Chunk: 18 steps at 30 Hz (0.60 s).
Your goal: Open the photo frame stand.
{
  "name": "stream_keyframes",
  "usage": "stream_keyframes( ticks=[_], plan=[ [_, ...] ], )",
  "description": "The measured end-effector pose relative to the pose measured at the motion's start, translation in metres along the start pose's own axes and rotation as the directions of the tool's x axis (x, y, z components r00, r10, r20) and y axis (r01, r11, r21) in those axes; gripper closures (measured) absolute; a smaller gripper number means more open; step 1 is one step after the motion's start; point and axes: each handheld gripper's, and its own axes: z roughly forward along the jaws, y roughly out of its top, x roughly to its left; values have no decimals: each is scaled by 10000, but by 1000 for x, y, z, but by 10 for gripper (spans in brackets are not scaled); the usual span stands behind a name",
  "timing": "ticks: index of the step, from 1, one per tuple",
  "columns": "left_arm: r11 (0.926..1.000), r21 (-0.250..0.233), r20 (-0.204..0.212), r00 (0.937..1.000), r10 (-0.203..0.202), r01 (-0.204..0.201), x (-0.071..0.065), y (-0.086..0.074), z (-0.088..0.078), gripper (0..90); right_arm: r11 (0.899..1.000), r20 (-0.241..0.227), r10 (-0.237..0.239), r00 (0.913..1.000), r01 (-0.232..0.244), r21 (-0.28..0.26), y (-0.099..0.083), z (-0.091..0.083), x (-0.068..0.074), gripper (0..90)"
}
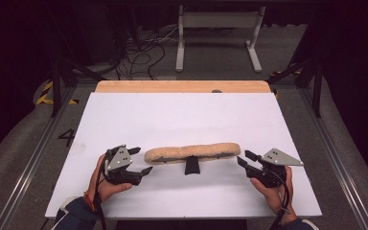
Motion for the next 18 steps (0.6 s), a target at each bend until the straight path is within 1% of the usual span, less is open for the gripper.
stream_keyframes(
  ticks=[1,5,6,7,9,12,14,15,18],
  plan=[
    [10000,-6,58,10000,-4,4,0,0,0,218,10000,-116,-45,9999,44,-29,0,0,0,623],
    [10000,39,61,10000,4,-4,-1,1,1,197,9999,-256,-120,9996,117,-108,1,0,3,657],
    [10000,56,47,10000,-40,39,-2,2,2,196,9998,-211,-159,9996,157,-108,2,1,4,653],
    [9999,101,-12,10000,-56,57,-3,3,4,196,9999,-214,-124,9997,122,-95,2,2,4,644],
    [9999,123,7,10000,-94,94,-3,3,5,193,10000,-192,-69,9998,68,-42,1,3,4,643],
    [9998,187,68,10000,34,-36,-6,5,8,188,10000,-151,-23,9999,22,-66,1,2,3,629],
    [9999,170,98,10000,-16,15,-7,6,10,187,9999,-103,33,9999,-34,-101,1,3,2,612],
    [9998,184,48,10000,12,-13,-7,6,10,187,10000,-98,57,9999,-57,-49,1,4,2,597],
    [9998,208,71,10000,13,-15,-8,7,10,196,10000,-142,95,9999,-95,-9,1,7,3,572]
  ],
)
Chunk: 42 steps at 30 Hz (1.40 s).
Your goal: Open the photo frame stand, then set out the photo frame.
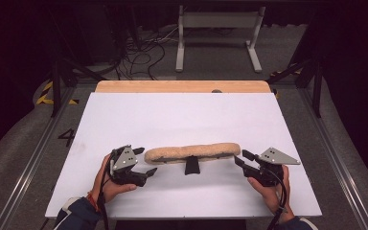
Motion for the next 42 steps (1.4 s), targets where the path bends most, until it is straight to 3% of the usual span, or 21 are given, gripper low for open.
stream_keyframes(
  ticks=[6,9,10,24,42],
  plan=[
    [10000,-65,89,10000,0,1,-2,1,0,248,9998,-62,138,9999,-137,162,-1,7,1,508],
    [9999,-80,142,9999,89,-87,-3,1,0,290,9997,-122,180,9998,-178,167,0,9,1,510],
    [9999,-39,86,9999,140,-140,-4,1,-1,345,9997,-151,173,9997,-171,161,0,10,1,524],
    [10000,-35,48,10000,-22,23,-2,0,-3,473,9999,-21,158,9999,-158,-30,3,14,-2,584],
    [9998,75,-155,9997,207,-205,-6,1,-6,550,9996,-132,38,9999,-35,280,8,16,-6,615]
  ],
)
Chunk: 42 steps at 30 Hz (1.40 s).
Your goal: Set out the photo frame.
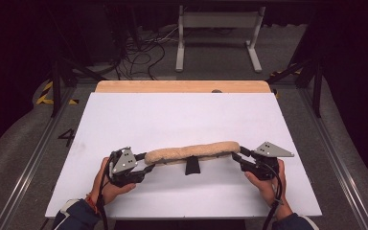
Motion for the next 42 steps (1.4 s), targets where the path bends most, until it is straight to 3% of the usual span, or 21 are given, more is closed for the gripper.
stream_keyframes(
  ticks=[18,24,27,35,42],
  plan=[
    [9998,-49,217,9996,174,-173,-5,1,-4,578,9994,253,-189,9995,182,294,8,10,-4,614],
    [9993,-29,158,9992,375,-374,-10,2,-5,606,9994,246,-37,9997,28,359,11,14,-7,614],
    [9969,78,-58,9969,779,-779,-15,3,-6,620,9987,124,316,9994,-321,403,12,15,-9,612],
    [9964,14,186,9962,845,-846,-22,3,-8,641,9987,325,159,9993,-175,469,20,26,-13,624],
    [9919,-13,112,9918,1273,-1273,-33,3,-9,661,9983,521,-77,9986,46,586,25,33,-13,630]
  ],
)
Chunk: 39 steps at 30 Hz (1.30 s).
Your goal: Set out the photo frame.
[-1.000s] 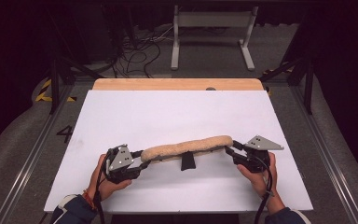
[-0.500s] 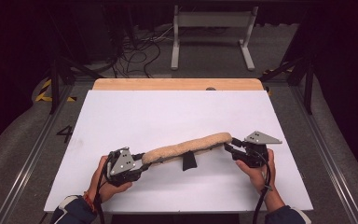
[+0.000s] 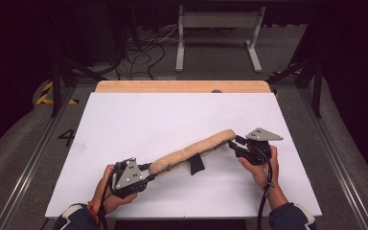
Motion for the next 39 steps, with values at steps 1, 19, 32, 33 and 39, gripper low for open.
stream_keyframes(
  ticks=[1,19,32,33,39],
  plan=[
    [9997,23,-47,9997,251,-251,-5,1,0,661,10000,-17,-22,10000,22,30,0,1,-1,628],
    [9888,-76,1,9889,1487,-1487,-33,9,0,656,9983,-214,-69,9997,81,582,11,24,2,590],
    [9832,-215,304,9829,1817,-1811,-45,15,5,647,9958,-670,-321,9972,377,839,22,41,13,611],
    [9819,-293,376,9814,1884,-1873,-46,15,6,647,9961,-724,-339,9968,396,783,24,41,14,618],
    [9792,-364,527,9781,2014,-1996,-50,18,8,643,9954,-900,-471,9948,543,786,30,43,20,710]
  ],
)
